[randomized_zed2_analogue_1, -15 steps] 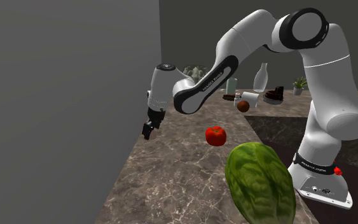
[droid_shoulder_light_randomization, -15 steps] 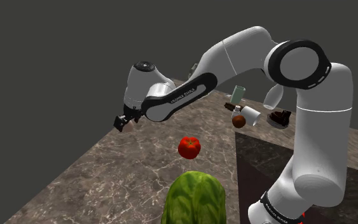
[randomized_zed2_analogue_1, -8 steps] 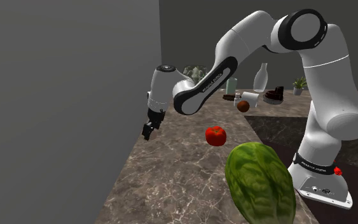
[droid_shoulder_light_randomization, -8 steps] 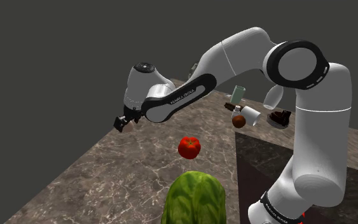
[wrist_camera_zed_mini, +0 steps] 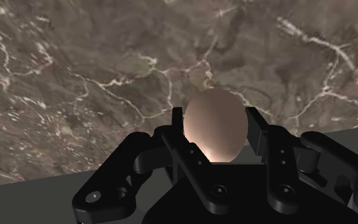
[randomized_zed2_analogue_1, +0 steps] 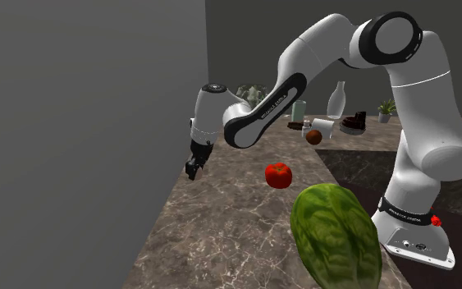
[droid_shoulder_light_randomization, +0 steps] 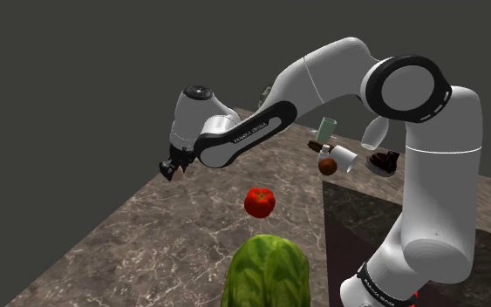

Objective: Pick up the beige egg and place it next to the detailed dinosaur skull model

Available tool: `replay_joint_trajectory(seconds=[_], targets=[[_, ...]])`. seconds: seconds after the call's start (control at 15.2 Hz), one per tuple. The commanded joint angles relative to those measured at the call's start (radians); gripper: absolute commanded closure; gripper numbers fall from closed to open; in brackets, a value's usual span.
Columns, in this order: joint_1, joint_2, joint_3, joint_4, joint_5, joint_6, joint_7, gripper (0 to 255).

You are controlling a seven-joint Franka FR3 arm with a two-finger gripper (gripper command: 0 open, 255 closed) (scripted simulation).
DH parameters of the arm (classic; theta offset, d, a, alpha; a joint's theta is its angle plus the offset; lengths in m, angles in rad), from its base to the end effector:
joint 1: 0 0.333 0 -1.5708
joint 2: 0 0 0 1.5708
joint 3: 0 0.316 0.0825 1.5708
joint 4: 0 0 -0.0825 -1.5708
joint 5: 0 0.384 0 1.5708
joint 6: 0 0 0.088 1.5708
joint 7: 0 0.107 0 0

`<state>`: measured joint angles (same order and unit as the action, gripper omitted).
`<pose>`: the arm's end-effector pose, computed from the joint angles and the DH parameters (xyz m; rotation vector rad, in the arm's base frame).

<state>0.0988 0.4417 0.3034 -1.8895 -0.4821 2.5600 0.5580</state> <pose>0.6050 0.2490 0.3058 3.0434 0.2603 0.4906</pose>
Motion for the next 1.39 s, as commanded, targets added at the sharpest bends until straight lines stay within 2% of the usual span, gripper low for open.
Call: replay_joint_trajectory(seconds=[0.0,1.32], targets=[[0.0,0.0,0.0,0.0,0.0,0.0,0.0,255],[-0.038,-0.129,0.06,0.064,0.116,-0.18,-0.104,255]])
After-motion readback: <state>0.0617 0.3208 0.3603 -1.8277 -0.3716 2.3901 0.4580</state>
